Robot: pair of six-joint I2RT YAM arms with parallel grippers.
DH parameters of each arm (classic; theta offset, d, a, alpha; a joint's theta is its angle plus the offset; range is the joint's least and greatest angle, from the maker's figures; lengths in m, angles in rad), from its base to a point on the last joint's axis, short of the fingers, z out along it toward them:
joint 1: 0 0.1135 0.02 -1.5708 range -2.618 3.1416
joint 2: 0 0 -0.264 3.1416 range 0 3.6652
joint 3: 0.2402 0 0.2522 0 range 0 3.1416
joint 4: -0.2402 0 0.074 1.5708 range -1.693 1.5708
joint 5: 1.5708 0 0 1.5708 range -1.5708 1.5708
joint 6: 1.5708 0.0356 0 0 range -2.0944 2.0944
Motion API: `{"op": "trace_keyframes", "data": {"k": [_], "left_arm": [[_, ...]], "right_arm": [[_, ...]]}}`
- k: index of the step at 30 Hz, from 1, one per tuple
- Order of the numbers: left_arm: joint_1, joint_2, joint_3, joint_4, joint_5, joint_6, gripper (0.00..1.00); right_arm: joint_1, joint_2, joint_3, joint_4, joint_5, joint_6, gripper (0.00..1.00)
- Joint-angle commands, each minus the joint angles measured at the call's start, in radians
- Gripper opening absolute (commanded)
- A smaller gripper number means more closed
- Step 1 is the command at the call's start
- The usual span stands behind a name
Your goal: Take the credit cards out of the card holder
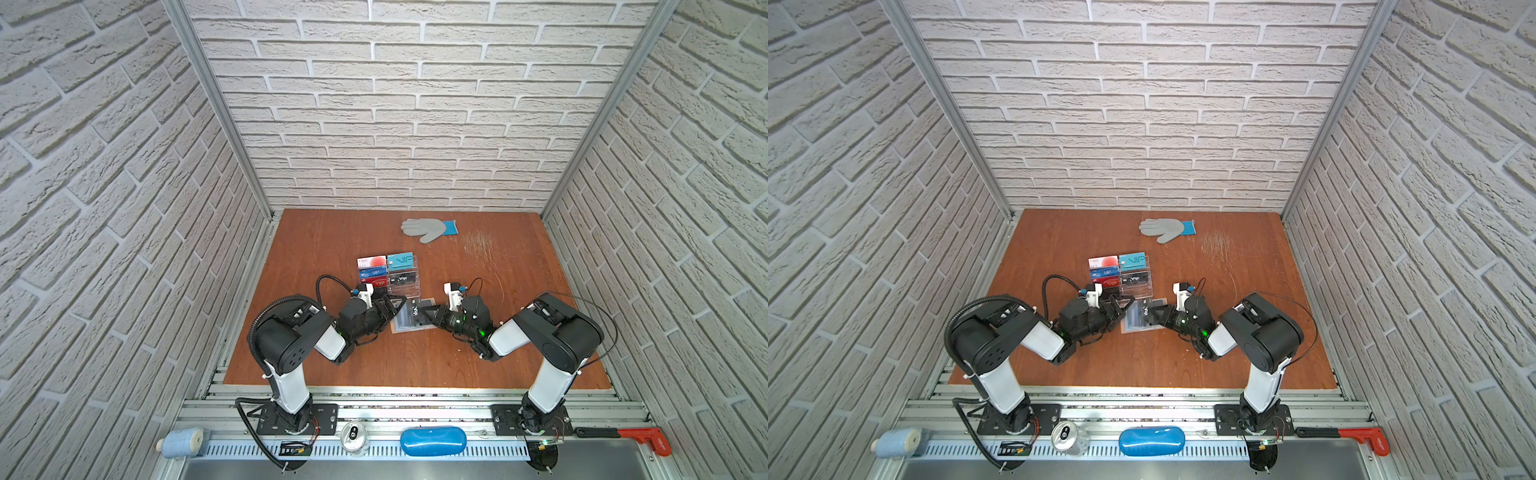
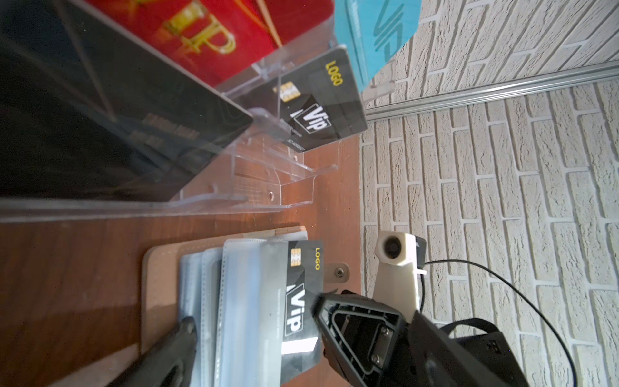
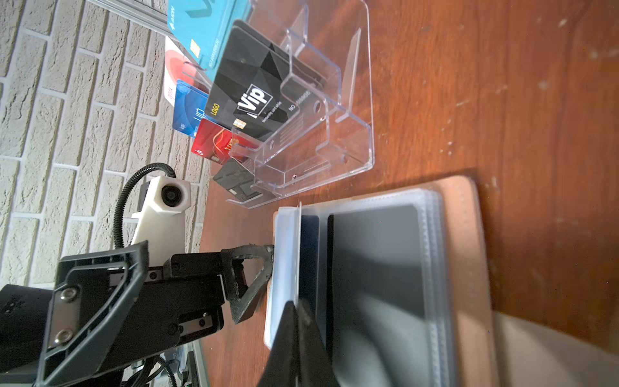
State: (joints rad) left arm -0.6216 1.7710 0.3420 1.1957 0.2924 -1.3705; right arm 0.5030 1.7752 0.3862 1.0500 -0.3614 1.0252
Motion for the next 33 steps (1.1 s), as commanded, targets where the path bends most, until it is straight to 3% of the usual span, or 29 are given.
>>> {"op": "trace_keyframes", "data": {"k": [1,9,22,33], "left_arm": [[0.012,0.014,-0.008,-0.132,0.009,0.028,0.98],[0.022,-0.017,0.039,-0.237,0.031,0.073,0.98],[0.026,-0.217,0.112,-0.536,0.019,0.178,0.98],[0.098,-0.49,0.215,-0.896,0.03,0.266,0.98]], "right_arm": [[-0.012,-0.054,-0.009,-0.037,0.009,-0.045,0.06],[-0.023,-0.17,-0.009,-0.206,0.024,-0.116,0.06],[-0.023,-0.523,0.234,-1.064,0.203,-0.467,0.06],[-0.023,-0.459,0.661,-1.504,0.254,-0.861,0.06]]}}
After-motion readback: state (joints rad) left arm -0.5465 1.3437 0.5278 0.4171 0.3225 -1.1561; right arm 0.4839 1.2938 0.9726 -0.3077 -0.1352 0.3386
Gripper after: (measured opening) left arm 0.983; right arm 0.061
